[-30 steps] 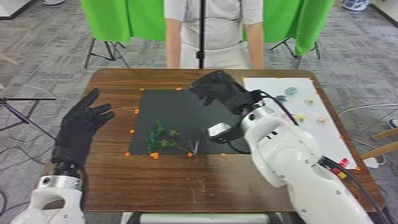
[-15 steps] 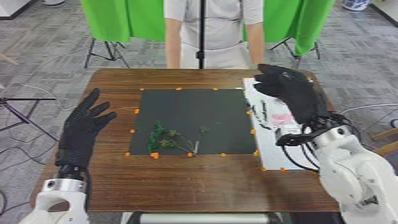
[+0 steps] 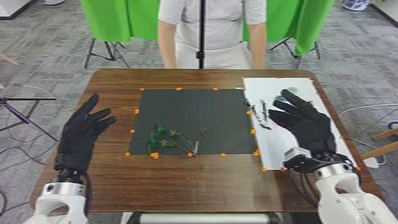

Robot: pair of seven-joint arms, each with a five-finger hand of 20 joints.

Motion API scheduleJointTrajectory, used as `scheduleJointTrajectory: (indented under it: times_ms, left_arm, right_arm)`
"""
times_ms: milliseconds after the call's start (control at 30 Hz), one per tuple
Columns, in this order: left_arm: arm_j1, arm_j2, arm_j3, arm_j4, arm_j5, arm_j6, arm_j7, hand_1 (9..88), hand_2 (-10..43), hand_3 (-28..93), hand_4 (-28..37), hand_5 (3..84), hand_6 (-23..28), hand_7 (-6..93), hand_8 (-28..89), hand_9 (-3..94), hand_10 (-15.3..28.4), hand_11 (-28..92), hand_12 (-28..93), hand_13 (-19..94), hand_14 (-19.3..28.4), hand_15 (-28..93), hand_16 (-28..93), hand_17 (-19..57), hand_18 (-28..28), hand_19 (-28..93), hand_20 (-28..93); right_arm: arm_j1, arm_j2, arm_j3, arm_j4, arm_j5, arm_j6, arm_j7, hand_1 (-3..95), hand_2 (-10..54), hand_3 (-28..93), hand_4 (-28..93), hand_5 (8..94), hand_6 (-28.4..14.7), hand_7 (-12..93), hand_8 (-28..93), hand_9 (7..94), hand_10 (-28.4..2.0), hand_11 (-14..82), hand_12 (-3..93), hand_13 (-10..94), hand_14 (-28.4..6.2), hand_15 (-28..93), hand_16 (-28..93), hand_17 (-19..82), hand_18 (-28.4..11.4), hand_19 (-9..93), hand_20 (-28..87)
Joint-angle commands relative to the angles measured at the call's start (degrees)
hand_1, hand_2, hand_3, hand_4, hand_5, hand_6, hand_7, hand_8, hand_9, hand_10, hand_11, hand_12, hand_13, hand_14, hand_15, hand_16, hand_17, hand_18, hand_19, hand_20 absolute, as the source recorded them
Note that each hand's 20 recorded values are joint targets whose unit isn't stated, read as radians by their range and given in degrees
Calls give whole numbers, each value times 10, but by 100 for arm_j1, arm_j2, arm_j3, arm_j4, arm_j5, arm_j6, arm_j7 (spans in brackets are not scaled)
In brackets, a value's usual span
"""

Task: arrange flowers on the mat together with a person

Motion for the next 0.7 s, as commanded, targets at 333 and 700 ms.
scheduleJointTrajectory:
  times_ms: [333, 700]
  left_arm:
    - [22, -82, -23, 43, 65, -123, -145, 209, 24, 785, -283, 320, 32, 84, -78, 331, 173, 247, 111, 229, 242, 526, -87, -77, 231, 453, 144]
    - [52, -104, -28, 26, 68, -97, -195, 208, 22, 787, -283, 321, 33, 84, -77, 332, 174, 251, 111, 229, 241, 523, -86, -75, 232, 460, 147]
  right_arm:
    - [164, 128, 223, 66, -172, -289, 62, 147, 66, 812, -283, 443, 32, 154, -129, 443, -137, 118, 147, 296, -185, 308, 150, 19, -209, 381, 185]
    - [104, 172, 307, 101, -122, -325, 87, 145, 64, 812, -283, 442, 32, 153, -128, 446, -137, 118, 147, 297, -187, 309, 154, 17, -211, 379, 187]
